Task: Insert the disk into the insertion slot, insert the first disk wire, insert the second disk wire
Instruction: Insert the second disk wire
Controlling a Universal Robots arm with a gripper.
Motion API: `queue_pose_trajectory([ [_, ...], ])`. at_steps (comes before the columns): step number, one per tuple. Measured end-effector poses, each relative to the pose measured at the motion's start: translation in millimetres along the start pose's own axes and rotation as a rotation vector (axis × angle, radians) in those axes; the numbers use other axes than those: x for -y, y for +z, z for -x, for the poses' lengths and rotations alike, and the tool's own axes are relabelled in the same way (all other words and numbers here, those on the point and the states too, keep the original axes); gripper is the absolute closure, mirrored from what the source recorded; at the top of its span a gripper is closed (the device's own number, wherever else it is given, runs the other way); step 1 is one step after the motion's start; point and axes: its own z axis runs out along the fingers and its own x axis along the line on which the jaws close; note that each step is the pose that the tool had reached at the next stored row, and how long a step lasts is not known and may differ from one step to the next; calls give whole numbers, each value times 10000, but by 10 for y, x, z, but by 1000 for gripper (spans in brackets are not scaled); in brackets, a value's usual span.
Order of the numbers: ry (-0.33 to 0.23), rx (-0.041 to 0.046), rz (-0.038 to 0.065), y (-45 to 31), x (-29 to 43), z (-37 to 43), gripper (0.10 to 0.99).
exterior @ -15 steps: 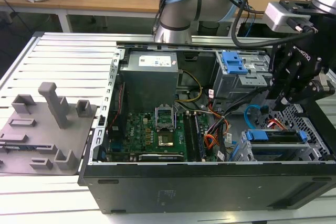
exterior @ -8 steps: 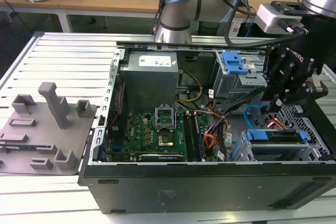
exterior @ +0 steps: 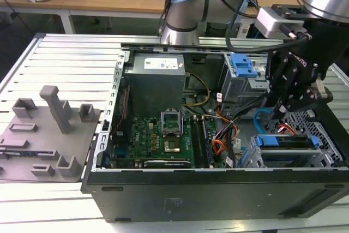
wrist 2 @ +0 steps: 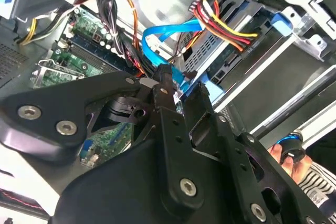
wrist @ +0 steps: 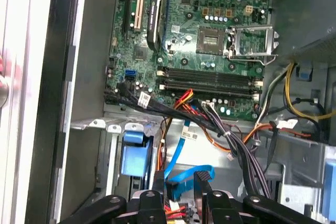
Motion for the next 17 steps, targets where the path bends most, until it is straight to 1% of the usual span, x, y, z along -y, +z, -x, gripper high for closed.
queue_pose_trajectory([
  [2,-270,-105,-5,21,4,1,725],
  [7,-284,-106,-6,22,14,0,725],
  [8,-284,-106,-6,22,15,0,741],
  [10,-284,-106,-6,22,16,0,867],
  [11,-284,-106,-6,23,16,0,867],
  [12,-284,-107,-6,22,16,0,922],
  [17,-284,-107,-6,22,18,0,922],
])
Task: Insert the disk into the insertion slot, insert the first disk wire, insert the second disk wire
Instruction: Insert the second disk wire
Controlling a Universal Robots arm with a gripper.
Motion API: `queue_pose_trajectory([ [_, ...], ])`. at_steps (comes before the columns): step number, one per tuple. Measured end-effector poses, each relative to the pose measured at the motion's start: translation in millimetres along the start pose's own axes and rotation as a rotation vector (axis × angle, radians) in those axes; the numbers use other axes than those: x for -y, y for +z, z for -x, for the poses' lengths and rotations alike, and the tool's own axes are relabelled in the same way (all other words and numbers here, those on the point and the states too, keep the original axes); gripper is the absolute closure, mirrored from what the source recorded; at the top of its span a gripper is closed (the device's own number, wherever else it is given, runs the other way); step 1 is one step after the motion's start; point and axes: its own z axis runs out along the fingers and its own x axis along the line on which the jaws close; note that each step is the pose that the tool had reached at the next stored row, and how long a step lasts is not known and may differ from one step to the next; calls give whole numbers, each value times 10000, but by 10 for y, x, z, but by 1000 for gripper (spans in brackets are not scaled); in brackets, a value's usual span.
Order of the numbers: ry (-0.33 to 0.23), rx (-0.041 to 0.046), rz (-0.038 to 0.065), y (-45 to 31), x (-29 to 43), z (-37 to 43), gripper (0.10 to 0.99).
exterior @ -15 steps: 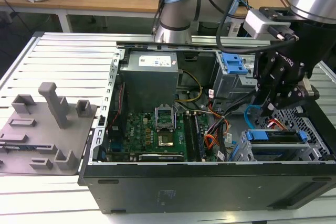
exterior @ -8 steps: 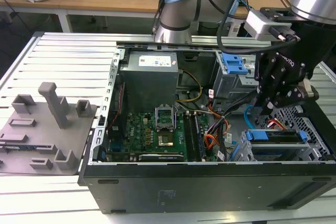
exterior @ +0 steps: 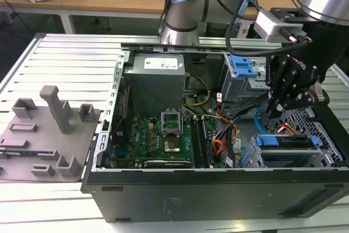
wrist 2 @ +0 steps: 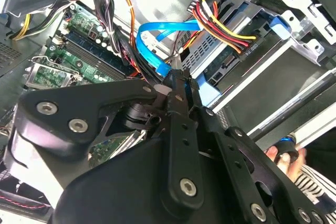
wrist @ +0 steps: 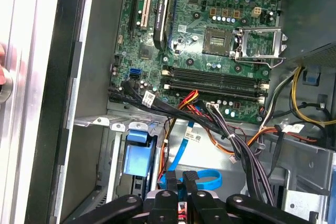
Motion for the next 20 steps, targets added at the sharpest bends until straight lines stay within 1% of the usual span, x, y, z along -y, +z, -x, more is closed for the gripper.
queue_pose_trajectory([
  [10,16,6,2,2,23,-8,922],
  [11,45,17,2,4,27,-13,922],
  [14,108,81,0,12,25,-39,922],
  [16,147,168,-7,23,19,-103,922],
  [18,167,219,-10,29,14,-147,922],
  [20,191,292,-16,37,7,-212,922],
])
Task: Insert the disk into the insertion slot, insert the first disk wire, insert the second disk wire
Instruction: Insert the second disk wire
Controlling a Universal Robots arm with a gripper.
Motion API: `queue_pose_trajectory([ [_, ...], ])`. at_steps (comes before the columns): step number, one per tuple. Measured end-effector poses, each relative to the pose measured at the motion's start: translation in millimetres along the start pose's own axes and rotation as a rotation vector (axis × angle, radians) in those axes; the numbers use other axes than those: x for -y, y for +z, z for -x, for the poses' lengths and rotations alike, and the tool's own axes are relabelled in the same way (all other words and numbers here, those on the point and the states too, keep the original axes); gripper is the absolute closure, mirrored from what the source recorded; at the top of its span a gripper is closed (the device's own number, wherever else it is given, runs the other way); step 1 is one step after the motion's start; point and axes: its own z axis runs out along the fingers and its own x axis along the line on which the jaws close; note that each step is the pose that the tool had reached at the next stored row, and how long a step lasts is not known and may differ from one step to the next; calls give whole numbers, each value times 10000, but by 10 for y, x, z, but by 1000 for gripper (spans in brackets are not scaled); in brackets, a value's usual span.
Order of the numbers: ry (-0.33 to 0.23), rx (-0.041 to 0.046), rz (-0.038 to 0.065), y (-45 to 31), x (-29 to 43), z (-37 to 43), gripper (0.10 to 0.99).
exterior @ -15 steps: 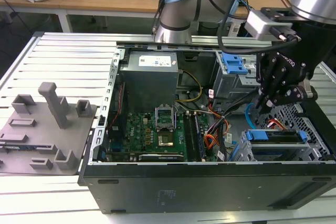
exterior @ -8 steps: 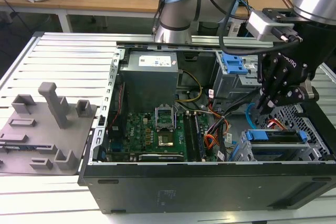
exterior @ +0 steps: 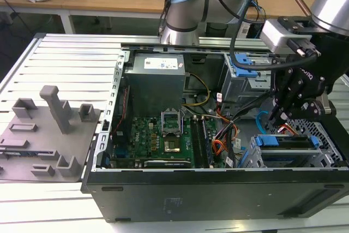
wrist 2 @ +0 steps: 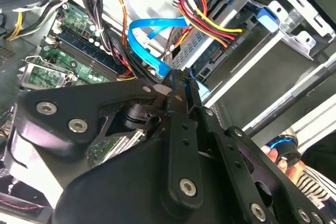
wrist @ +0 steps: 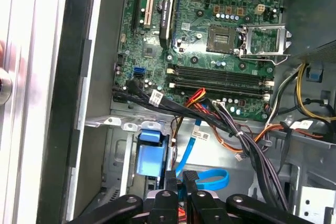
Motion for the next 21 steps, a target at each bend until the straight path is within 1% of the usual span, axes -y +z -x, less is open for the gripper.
queue_pose_trajectory([
  [2,5,18,-1,2,-4,-51,922],
  [3,13,43,-3,5,-5,-98,922],
  [4,25,59,-5,10,0,-108,922],
  [6,79,78,-5,23,19,-118,922],
  [9,194,82,-1,29,53,-122,922],
  [14,732,104,13,32,59,-123,922],
  [15,798,106,17,32,78,-126,922],
  [16,805,108,24,35,118,-132,922],
  [18,804,108,31,41,153,-149,922],
  [19,804,110,34,56,162,-177,922],
  [21,804,110,40,96,190,-184,922],
])
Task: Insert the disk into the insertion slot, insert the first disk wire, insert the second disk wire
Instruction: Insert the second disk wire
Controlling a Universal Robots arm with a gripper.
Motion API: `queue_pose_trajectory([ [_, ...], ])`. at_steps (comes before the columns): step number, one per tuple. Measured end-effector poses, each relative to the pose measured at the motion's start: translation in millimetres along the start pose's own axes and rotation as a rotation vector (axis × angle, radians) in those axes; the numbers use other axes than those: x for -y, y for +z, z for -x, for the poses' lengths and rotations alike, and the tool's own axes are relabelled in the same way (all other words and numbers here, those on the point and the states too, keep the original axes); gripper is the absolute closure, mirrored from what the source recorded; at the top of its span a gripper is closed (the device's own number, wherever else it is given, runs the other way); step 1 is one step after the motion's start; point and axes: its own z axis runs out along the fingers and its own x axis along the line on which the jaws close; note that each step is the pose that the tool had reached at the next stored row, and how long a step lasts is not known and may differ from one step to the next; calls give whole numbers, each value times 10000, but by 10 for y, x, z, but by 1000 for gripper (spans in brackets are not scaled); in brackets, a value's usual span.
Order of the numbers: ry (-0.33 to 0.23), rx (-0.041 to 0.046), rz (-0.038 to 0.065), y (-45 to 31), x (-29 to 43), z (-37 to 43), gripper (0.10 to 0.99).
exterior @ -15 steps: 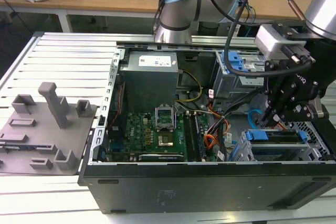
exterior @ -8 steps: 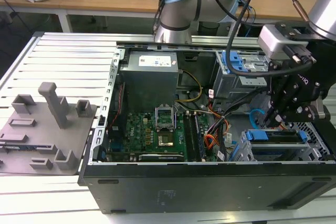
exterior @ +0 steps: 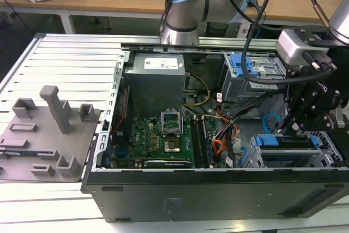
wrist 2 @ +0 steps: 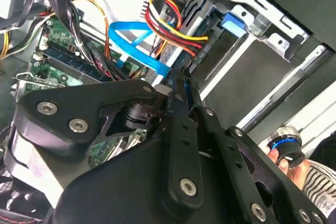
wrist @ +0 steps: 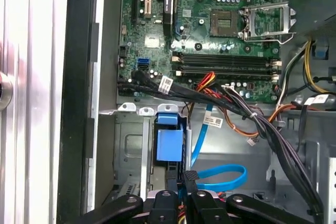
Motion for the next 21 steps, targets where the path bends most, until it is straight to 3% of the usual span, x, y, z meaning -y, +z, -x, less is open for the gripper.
queue_pose_trajectory([
  [3,-1,1,1,25,38,0,922],
  [21,-1,26,-1,113,63,-63,922],
])
